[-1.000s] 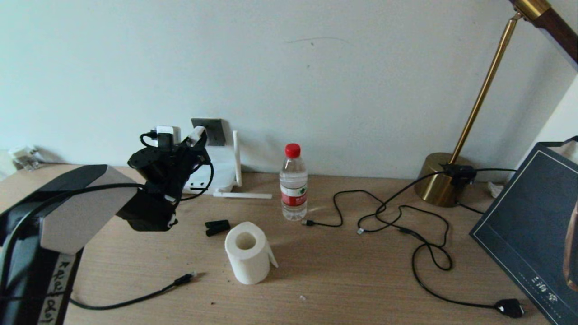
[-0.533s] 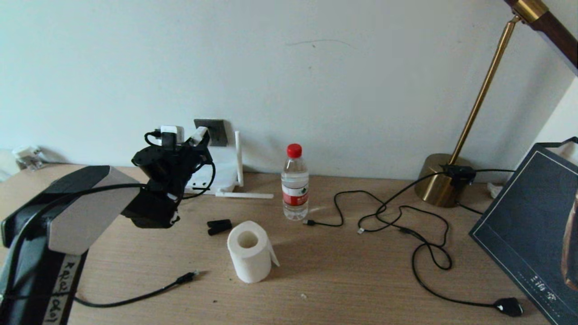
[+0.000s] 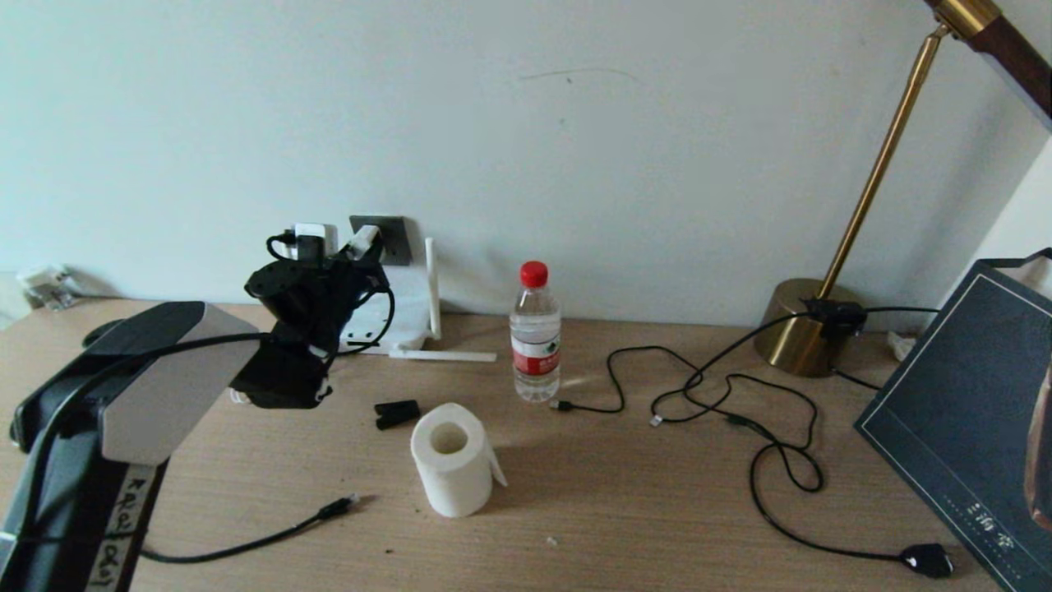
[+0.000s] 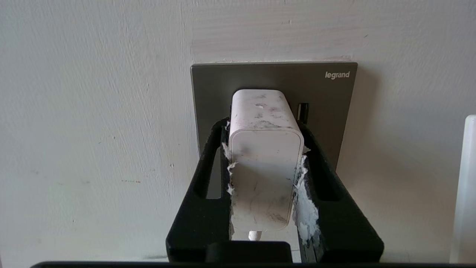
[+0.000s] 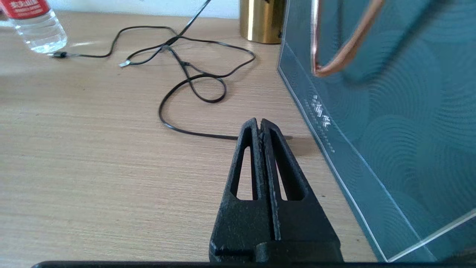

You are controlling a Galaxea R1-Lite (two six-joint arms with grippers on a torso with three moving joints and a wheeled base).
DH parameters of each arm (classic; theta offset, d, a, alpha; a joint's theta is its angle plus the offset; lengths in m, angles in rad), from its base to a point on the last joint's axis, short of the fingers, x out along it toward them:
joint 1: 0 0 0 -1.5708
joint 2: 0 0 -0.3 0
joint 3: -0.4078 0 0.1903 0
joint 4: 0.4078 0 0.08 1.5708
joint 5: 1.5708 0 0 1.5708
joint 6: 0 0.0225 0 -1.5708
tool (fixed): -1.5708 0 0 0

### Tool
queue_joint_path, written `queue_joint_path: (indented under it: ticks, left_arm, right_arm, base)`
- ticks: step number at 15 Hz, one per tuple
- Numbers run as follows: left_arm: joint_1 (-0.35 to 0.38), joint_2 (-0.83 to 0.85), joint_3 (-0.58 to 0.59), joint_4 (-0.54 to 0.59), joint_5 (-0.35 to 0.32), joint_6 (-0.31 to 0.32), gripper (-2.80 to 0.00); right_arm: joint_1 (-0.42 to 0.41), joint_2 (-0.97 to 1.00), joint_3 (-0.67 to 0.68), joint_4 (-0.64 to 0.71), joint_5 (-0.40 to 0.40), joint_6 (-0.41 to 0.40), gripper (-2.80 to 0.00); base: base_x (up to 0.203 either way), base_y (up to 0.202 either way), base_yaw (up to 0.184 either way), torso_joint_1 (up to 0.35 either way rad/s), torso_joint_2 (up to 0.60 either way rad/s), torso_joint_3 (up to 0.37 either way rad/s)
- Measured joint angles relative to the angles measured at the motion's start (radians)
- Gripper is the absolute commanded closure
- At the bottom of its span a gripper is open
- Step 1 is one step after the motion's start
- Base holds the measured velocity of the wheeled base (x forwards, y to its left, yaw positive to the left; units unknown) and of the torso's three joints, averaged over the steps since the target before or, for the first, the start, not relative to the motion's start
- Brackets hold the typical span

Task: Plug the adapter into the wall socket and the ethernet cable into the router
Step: Plug plug into socket

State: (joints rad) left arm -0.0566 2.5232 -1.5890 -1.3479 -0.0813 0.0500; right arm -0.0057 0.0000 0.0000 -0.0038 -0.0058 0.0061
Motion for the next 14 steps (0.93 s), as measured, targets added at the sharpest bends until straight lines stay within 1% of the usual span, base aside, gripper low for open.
queue_joint_path:
  ticks: [7, 10, 14]
  left_arm:
    - [0.000, 0.000, -0.004, 0.001, 0.003, 0.000, 0.00]
    - [-0.003, 0.005, -0.021, 0.003, 0.038, -0.003, 0.00]
    - [-0.008, 0.024, -0.050, 0.006, 0.052, -0.002, 0.00]
  right_arm:
    - [0.000, 0.000, 0.000, 0.000, 0.000, -0.001, 0.00]
    - [0.000, 0.000, 0.000, 0.000, 0.000, 0.000, 0.00]
    - [0.000, 0.000, 0.000, 0.000, 0.000, 0.000, 0.00]
  base:
    - [0.000, 0.000, 0.000, 0.000, 0.00, 0.000]
    - [0.000, 0.000, 0.000, 0.000, 0.00, 0.000]
    - [0.000, 0.000, 0.000, 0.000, 0.00, 0.000]
